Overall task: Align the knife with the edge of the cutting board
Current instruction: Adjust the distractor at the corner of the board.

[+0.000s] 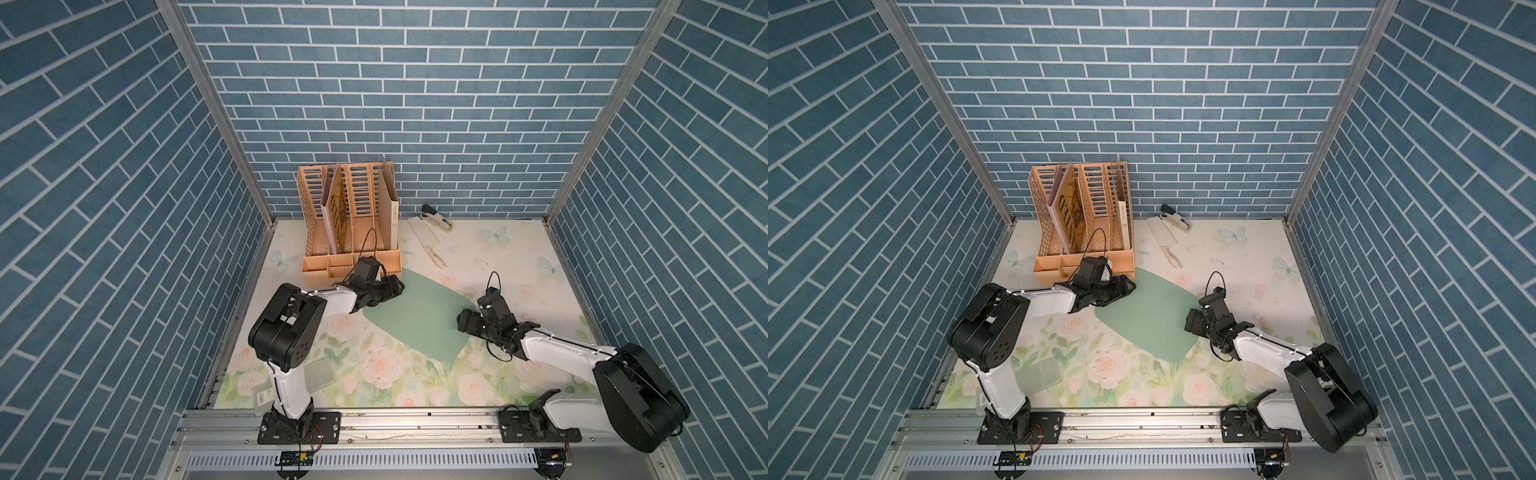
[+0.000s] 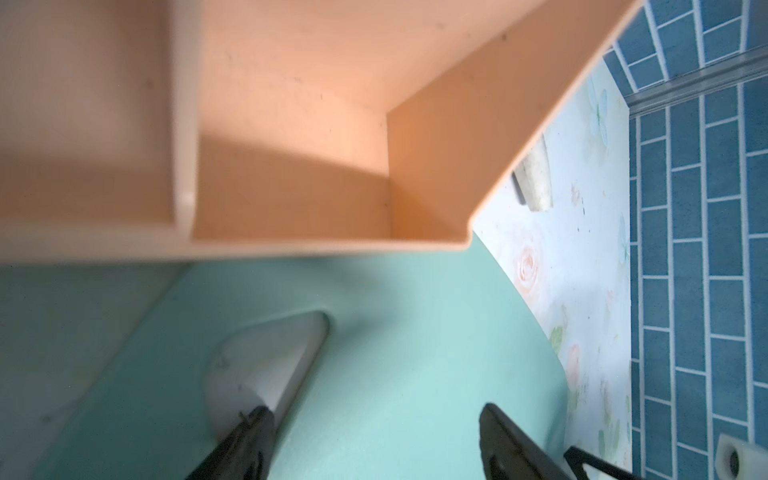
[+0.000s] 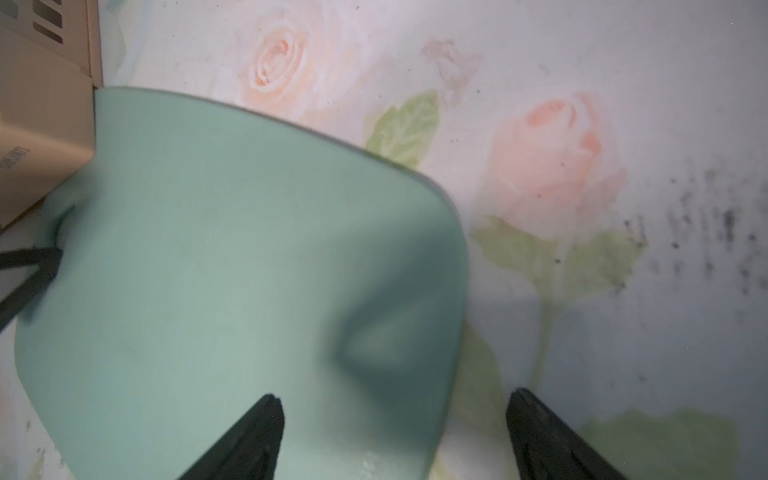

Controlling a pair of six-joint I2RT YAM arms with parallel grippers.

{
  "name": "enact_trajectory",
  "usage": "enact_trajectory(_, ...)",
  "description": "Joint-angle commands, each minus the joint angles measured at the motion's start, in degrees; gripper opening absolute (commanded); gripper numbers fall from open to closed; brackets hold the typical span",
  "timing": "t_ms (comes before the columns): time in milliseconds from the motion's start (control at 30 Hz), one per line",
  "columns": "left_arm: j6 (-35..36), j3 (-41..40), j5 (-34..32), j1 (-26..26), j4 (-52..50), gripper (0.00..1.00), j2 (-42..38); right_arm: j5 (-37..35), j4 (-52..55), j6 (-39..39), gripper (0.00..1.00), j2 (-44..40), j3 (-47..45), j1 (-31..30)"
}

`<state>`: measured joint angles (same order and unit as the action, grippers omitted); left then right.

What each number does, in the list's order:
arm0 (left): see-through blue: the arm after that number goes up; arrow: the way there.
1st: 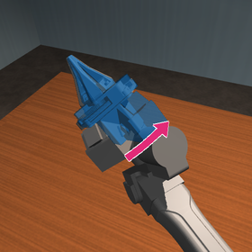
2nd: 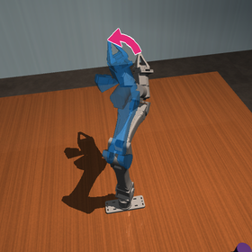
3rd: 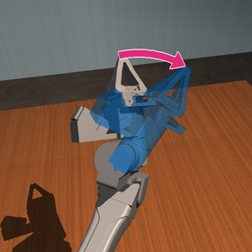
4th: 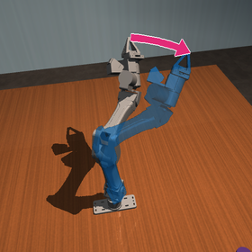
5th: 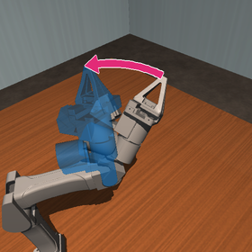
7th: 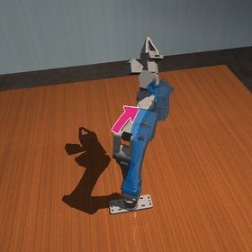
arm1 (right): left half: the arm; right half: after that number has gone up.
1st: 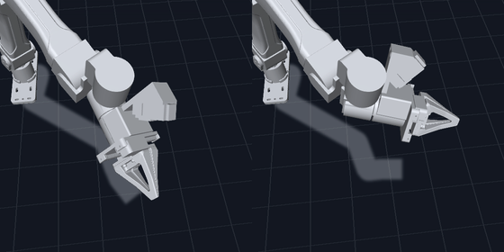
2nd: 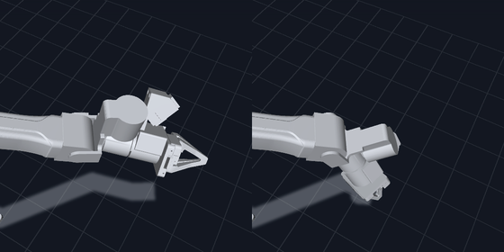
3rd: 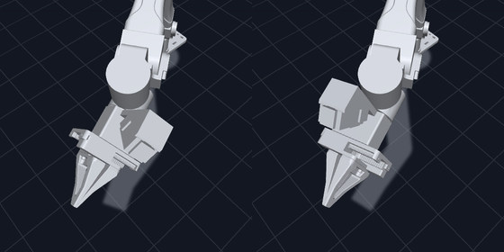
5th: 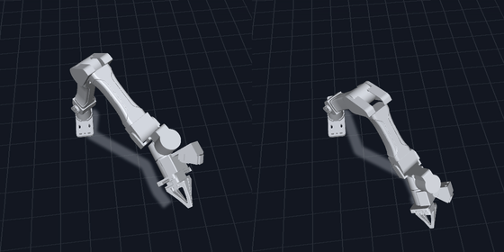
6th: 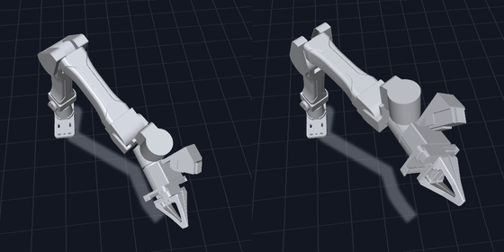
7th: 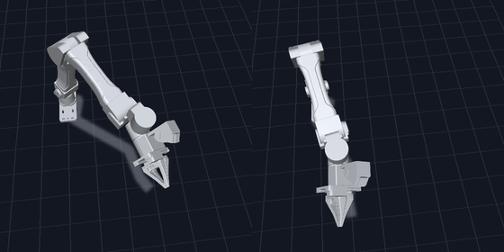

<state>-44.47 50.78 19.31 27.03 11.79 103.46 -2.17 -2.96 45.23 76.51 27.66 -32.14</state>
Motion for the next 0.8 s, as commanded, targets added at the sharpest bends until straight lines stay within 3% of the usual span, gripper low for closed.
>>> enact_trajectory(0,-2.47,-7.20,-0.97,3.09,-3.58,0.81,-1.04,4.78,0.74,2.18,0.88,3.31,-0.12,0.54)
enact_trajectory(133,-4.91,-12.43,-2.00,6.18,-1.18,0.81,-5.04,6.13,-0.07,0.30,0.88,5.53,1.82,1.71)
enact_trajectory(333,-4.53,-13.01,-4.05,7.52,-3.35,0.81,-7.51,10.55,-0.03,-4.55,0.88,12.56,8.86,4.34)
enact_trajectory(767,0.27,2.02,-2.46,4.42,-8.27,0.81,2.84,14.03,2.64,-9.50,0.88,26.75,24.51,7.58)
